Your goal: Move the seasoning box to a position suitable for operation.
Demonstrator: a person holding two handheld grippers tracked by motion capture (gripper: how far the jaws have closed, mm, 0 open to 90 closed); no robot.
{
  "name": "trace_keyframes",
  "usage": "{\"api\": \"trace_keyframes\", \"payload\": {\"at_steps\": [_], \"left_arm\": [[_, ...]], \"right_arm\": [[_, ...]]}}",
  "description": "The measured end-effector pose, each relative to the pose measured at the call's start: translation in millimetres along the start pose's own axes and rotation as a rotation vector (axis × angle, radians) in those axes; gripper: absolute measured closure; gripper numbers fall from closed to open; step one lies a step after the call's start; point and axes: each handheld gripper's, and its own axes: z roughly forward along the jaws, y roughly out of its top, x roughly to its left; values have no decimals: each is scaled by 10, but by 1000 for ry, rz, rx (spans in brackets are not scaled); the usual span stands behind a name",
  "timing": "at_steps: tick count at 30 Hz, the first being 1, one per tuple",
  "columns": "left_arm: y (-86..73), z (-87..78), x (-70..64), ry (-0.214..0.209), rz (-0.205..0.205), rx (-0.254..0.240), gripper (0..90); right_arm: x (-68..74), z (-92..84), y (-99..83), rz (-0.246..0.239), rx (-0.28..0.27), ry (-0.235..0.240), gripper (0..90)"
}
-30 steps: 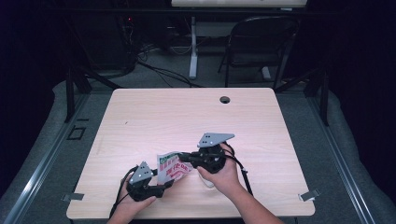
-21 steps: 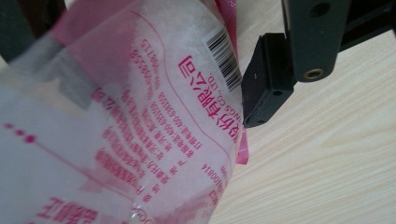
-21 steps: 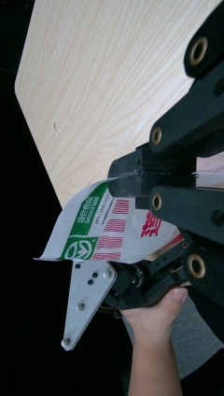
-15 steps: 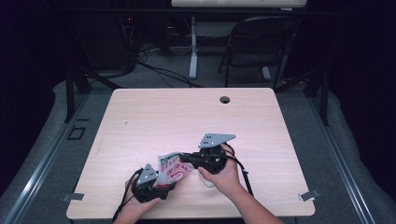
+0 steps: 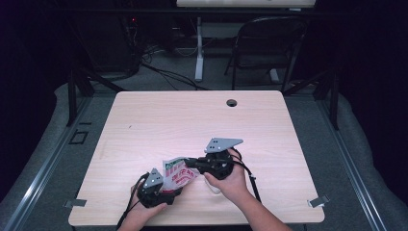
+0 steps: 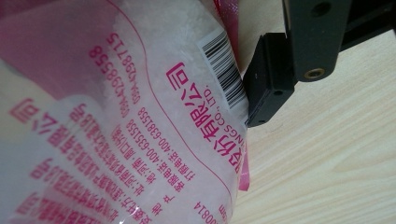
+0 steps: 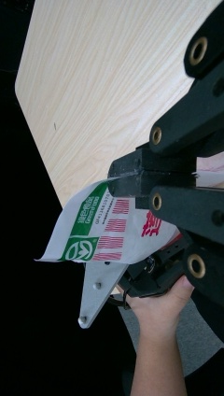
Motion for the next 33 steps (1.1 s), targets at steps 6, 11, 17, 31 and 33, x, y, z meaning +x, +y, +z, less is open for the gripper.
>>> {"api": "trace_keyframes", "payload": {"at_steps": [6,11,17,31,33], "left_arm": [[7,23,-14,7,-12,18,334],[13,32,-14,21,-4,33,355],[18,42,-17,29,0,41,394],[13,30,-22,37,8,32,529],[11,29,-30,38,6,26,547]], "right_arm": [[2,0,-1,0,0,0,900],[5,0,-2,-2,1,0,900],[5,1,-4,-2,2,-1,900],[4,-11,-6,-5,2,4,900],[4,-16,-5,-8,6,5,900]]}}
